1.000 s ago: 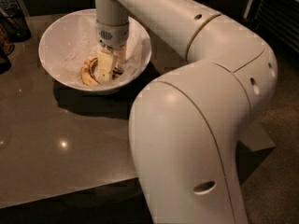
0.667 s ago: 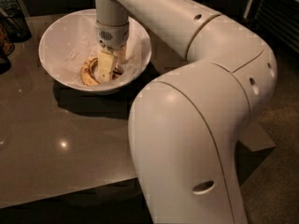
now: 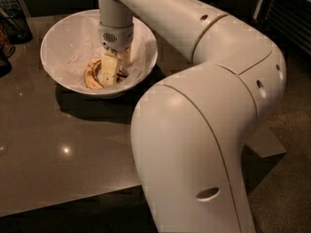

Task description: Pick banana from white bowl

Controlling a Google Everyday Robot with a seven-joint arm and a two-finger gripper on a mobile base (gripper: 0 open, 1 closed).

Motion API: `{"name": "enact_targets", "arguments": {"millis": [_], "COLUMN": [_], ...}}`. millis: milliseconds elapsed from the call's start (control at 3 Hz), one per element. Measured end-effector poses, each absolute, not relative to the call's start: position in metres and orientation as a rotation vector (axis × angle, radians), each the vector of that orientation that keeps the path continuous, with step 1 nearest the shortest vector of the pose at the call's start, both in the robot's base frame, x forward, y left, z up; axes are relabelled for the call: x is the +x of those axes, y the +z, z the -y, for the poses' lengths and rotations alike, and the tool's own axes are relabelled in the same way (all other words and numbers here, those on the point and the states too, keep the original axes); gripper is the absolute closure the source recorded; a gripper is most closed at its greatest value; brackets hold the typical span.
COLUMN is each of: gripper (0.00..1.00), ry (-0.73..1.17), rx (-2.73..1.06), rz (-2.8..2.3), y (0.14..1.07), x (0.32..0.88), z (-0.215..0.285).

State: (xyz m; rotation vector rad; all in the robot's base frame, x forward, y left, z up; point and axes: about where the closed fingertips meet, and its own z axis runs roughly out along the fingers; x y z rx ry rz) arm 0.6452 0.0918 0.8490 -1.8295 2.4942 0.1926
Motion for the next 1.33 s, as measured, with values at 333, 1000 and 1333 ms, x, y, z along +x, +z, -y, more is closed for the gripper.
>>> {"name": "enact_targets", "arguments": {"millis": [333, 1000, 1333], "gripper": [0.31, 0.31, 0.31], "ry": [0.193, 0.193, 0.193], "rx": [-1.831, -1.832, -1.832], "rz": [-2.496, -2.498, -2.498], "y": [0.8486, 0.8482, 0.8482], "x": [0.6452, 0.645, 0.645], "z": [-0.0916, -0.0912, -0.0912]}}
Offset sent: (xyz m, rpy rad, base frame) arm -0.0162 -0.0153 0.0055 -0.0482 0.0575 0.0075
